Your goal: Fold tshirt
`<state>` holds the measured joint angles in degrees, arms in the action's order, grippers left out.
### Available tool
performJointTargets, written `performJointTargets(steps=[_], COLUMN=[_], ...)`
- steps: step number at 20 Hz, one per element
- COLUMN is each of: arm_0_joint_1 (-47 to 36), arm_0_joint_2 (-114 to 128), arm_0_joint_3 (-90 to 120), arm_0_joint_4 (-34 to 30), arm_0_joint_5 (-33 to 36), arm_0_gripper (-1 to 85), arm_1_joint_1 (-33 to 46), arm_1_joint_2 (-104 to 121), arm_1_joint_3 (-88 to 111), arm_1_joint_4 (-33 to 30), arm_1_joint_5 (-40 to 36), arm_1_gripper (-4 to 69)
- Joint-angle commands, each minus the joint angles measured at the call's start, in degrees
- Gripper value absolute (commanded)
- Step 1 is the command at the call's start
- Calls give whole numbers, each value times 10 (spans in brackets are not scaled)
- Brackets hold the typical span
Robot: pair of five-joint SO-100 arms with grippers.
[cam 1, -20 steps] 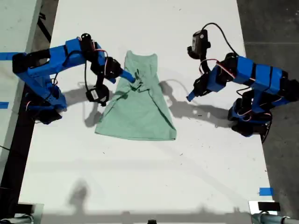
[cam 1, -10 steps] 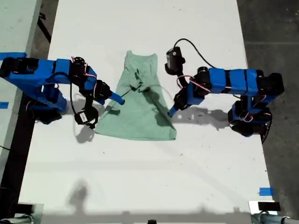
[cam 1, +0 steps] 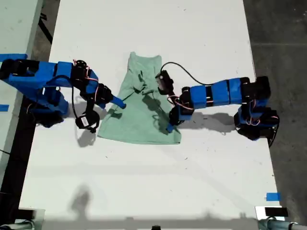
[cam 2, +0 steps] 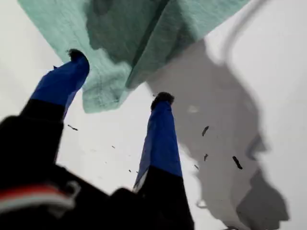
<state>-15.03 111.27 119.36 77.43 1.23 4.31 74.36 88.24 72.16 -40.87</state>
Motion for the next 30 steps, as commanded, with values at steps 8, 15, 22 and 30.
performJointTargets(steps=[8,15,22,30], arm_0_joint_1=[-19,-13,-4,1], arm_0_joint_2=[85,85,86,83], arm_0_joint_3=[40,39,36,28], arm_0_joint_4=[-17,-17,-15,-18], arm_0_joint_5=[1,4,1,1], arm_0_gripper=[348,344,344,344], arm_1_joint_1=[4,-21,-35,-33], arm_1_joint_2=[-95,-32,-73,-240], arm_1_joint_3=[-130,-99,-321,-455], arm_1_joint_4=[31,128,203,21], arm_1_joint_5=[-35,-36,17,95], arm_1_gripper=[-10,-10,-10,303])
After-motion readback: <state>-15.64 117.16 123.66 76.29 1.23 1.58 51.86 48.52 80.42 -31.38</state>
